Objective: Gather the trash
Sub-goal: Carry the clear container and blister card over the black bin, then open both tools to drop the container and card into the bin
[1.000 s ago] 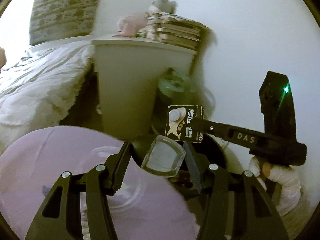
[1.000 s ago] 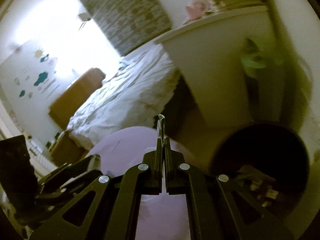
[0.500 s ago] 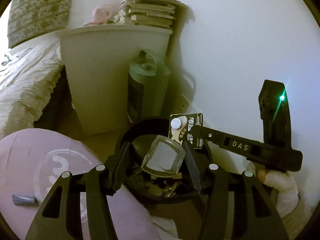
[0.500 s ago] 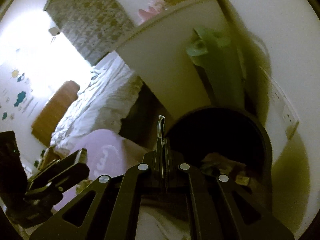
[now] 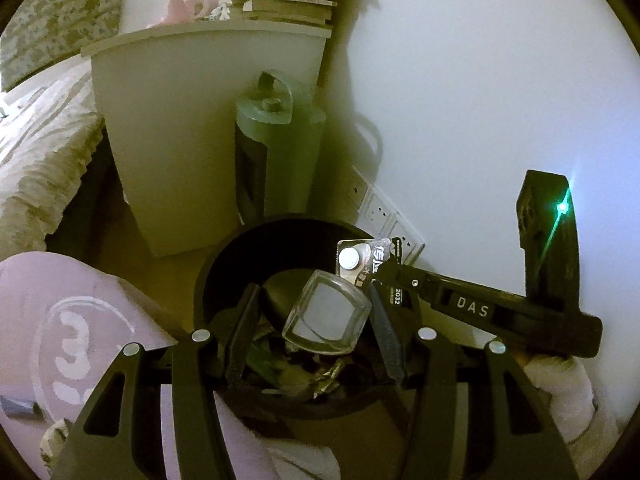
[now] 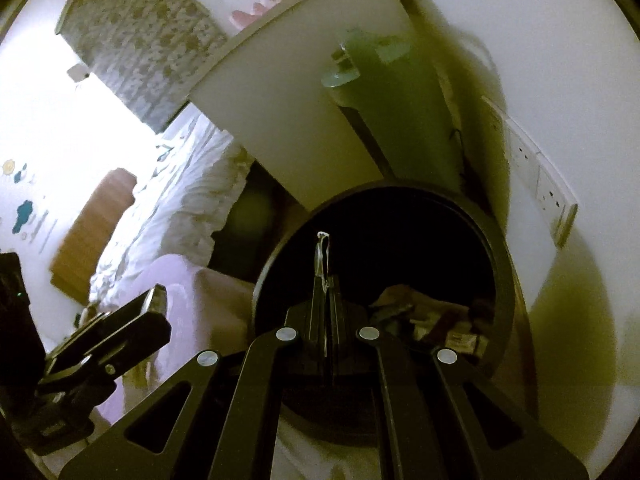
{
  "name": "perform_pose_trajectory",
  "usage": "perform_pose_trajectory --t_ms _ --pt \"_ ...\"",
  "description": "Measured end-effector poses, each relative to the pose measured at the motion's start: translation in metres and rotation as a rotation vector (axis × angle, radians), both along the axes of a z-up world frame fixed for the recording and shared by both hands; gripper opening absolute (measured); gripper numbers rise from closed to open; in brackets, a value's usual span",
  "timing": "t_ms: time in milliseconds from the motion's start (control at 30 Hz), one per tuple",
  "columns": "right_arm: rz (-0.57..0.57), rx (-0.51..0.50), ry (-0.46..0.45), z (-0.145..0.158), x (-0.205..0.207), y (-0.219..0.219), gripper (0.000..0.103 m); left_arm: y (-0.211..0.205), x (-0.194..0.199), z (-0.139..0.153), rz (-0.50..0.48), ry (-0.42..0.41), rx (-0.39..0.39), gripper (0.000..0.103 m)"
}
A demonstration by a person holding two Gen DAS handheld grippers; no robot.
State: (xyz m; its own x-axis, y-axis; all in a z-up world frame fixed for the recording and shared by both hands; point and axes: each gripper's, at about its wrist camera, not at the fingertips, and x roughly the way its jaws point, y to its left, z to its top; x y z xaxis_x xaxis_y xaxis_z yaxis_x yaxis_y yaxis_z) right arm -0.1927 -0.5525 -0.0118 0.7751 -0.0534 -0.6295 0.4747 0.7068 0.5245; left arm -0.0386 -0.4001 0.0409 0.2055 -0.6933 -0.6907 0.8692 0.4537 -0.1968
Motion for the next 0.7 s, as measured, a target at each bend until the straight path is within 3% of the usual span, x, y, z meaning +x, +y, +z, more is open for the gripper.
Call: perform_pose_trajectory --t_ms 400,500,567,700 --pt "-0.037 0.025 0.039 -0.01 -0.006 -0.011 0.006 -0.012 -0.008 0.0 -0.02 -0.016 0.007 0.055" --pt "-0.051 0.039 0.041 -0.01 -0.007 -0.011 0.027 -0.01 -0.013 0.003 -0.014 -0.039 0.006 0.071" --pt "-0.063 0.048 0.035 -0.009 -0.009 -0.011 0.047 -0.008 -0.015 0.005 -0.007 -0.053 -0.001 0.076" --pt "-0.06 0.049 0.04 -0.007 -0.008 -0.01 0.049 0.0 -0.016 0.008 0.006 -0.059 -0.003 0.077"
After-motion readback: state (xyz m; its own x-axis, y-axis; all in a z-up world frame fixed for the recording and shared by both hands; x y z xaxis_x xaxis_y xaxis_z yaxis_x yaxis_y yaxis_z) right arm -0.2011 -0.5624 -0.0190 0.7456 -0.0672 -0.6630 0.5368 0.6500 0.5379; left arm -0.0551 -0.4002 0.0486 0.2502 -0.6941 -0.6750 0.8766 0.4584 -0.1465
